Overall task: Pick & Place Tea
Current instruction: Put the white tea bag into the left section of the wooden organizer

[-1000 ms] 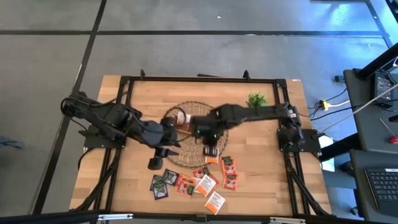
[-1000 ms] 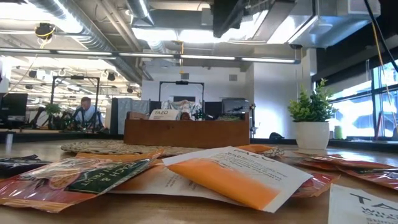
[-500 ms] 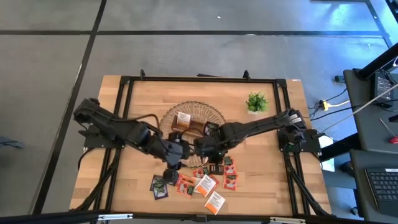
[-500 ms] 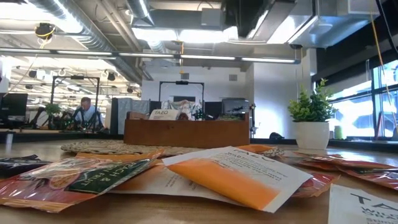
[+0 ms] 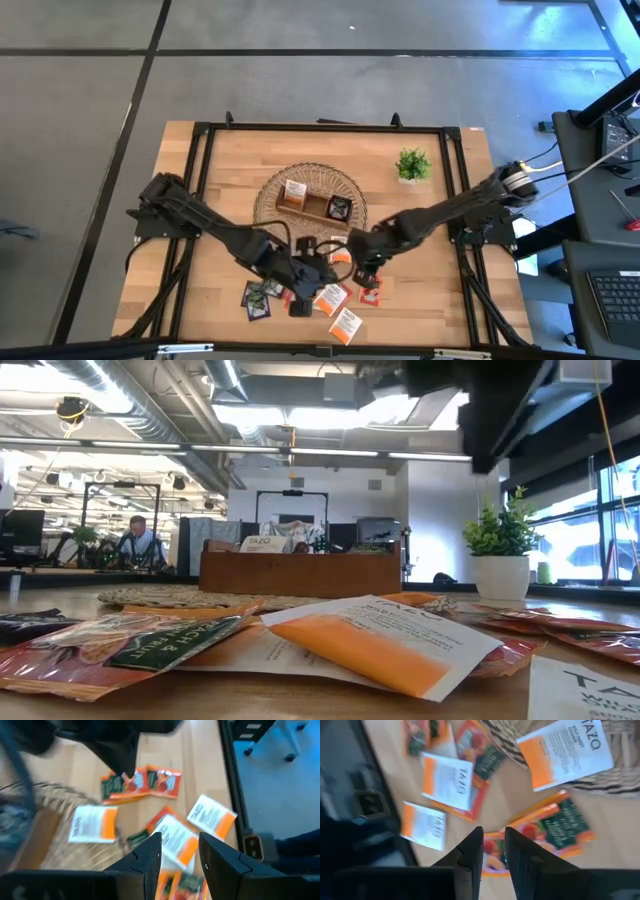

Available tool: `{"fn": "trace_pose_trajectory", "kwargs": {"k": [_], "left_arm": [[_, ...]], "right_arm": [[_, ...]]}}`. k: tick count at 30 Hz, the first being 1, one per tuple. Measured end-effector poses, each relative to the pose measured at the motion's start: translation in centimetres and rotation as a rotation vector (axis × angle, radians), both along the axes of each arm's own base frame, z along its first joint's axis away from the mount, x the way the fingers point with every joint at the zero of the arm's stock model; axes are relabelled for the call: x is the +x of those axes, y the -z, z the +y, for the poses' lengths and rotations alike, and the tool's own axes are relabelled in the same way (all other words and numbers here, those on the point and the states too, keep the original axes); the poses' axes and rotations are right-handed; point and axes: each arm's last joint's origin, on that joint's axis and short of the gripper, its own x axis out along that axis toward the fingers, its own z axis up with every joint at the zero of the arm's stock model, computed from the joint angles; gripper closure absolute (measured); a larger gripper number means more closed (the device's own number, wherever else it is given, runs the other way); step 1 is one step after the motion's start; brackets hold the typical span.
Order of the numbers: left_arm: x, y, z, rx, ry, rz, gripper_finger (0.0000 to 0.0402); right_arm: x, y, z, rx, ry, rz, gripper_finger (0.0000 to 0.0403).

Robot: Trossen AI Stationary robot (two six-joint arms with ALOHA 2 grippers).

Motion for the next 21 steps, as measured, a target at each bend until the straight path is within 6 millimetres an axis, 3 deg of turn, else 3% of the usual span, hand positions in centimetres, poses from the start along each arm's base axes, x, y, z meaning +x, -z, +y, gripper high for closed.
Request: {"fn": "trace_pose_trajectory", "kwargs": {"k": [7, 13, 21], "left_arm": [[1.3, 0.1, 0.4, -0.043, -0.014, -0.060, 0.0274], [1.5, 0.1, 0.8, -0.020, -0.052, -0.072, 0.0274], [1.6, 0.0, 0.8, 0.040, 0.003, -0.092, 0.0274]], "right_arm": [[-3.1, 1.4, 0.7, 0.072, 0.151, -0.140, 0.0320], [-2.8, 4.4, 0.7, 0.157, 0.287, -0.311, 0.0318], [-3.6, 7.6, -0.1, 0.232, 0.501, -0.311, 0.0267]]}}
